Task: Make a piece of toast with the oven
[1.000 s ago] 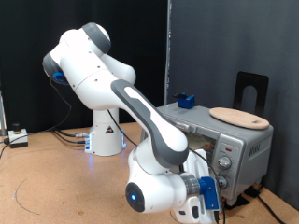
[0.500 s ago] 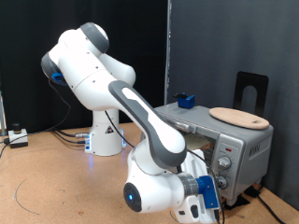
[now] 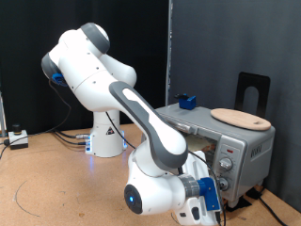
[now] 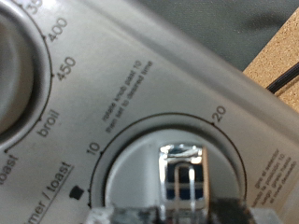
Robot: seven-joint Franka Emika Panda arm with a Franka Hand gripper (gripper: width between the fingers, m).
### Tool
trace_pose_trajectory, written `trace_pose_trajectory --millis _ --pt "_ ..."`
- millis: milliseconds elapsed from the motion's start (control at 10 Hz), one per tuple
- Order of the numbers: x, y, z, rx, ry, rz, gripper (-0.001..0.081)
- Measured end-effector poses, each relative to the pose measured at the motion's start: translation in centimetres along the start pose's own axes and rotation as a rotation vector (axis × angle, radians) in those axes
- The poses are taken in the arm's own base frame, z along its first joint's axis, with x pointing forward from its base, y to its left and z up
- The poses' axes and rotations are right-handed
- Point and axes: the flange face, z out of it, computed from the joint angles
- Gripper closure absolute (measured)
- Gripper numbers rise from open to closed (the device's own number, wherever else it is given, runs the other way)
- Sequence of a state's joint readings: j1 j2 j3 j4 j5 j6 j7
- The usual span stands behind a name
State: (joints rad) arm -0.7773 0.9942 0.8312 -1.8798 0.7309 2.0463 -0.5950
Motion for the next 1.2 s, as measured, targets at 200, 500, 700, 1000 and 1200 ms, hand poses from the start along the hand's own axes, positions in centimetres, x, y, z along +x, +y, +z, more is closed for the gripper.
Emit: trace_pose_trajectory --millis 200,500,700,1000,1200 --pt "0.2 -0.4 -0.5 0.006 0.013 -0.001 0.0705" --pt "0.3 -0.9 -1.8 0.013 0.023 0.002 0.0340" --pt "-0.4 -1.7 -3.2 0.040 -0.007 0.056 0.0146" --pt "-1.7 -3.1 -6.8 0.042 -0.037 0.125 0.0026" --pt "-2.5 -4.2 -9.2 0.035 -0.040 0.147 -0.0001"
